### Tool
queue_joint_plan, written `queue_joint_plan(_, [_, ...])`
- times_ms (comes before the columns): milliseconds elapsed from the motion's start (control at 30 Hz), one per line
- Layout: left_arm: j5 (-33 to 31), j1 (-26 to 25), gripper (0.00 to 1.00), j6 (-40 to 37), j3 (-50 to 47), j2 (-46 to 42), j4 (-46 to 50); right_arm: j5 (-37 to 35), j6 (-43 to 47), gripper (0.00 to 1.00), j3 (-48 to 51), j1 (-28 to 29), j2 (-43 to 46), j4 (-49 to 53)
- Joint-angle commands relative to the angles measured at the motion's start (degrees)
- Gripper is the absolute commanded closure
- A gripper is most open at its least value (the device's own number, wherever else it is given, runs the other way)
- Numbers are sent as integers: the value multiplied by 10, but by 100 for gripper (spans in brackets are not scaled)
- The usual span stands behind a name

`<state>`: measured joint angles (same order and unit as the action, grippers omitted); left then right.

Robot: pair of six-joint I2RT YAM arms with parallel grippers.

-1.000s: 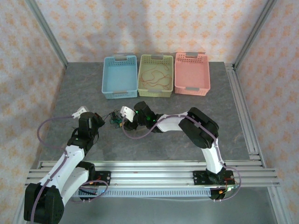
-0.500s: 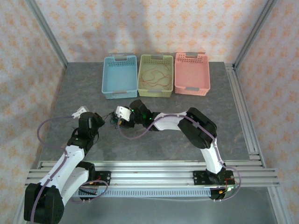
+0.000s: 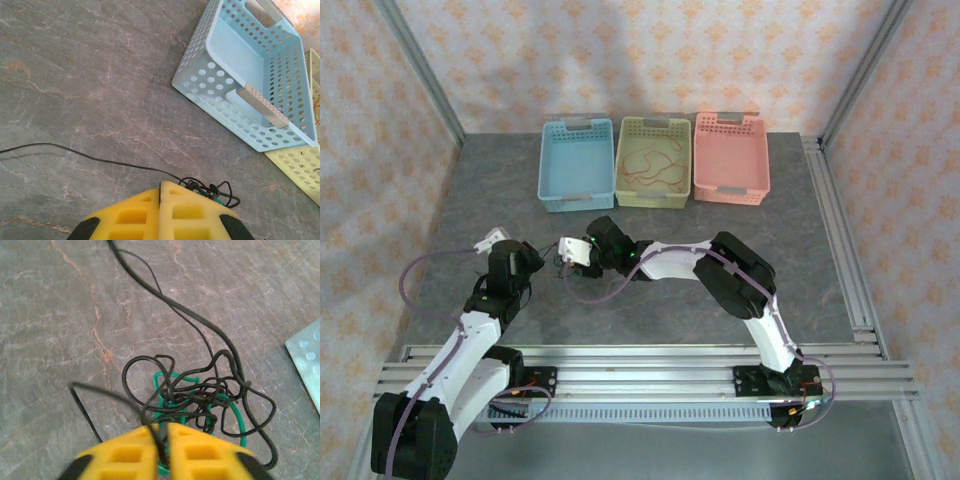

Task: Untangle the cables

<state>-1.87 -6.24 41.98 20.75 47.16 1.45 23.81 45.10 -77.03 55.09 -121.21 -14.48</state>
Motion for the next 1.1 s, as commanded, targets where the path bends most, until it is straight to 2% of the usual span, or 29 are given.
queue_joint_plan(0, [2,2,100,-8,12,-5,-19,-9,-6,97,31,3,19,-47])
queue_joint_plan(33, [2,1,100,-9,13,-5,-19,-13,-10,100,42,3,25,-63])
queue_joint_plan(267, [-1,-1,100,-8,12,-6,-17,-81,-72,100,152,-7,91,-215])
queue_joint_plan(333, [-4,0,100,-8,12,-6,-16,-79,-113,100,180,-28,114,-251])
queue_joint_plan(467, [-5,-2,100,-8,14,-2,-15,-83,-255,100,221,-98,164,-283])
queue_joint_plan(700, [-8,-4,100,-8,16,-1,-14,-62,-361,100,325,-193,239,-316])
queue_joint_plan(833, [-10,-5,100,-8,16,-1,-13,-49,-473,100,377,-246,235,-423])
queue_joint_plan(933, [-16,-5,100,-7,15,-6,-9,-70,-507,100,400,-267,228,-461])
queue_joint_plan(1067, [-32,-5,100,-1,11,-18,1,-133,-530,100,435,-286,231,-495])
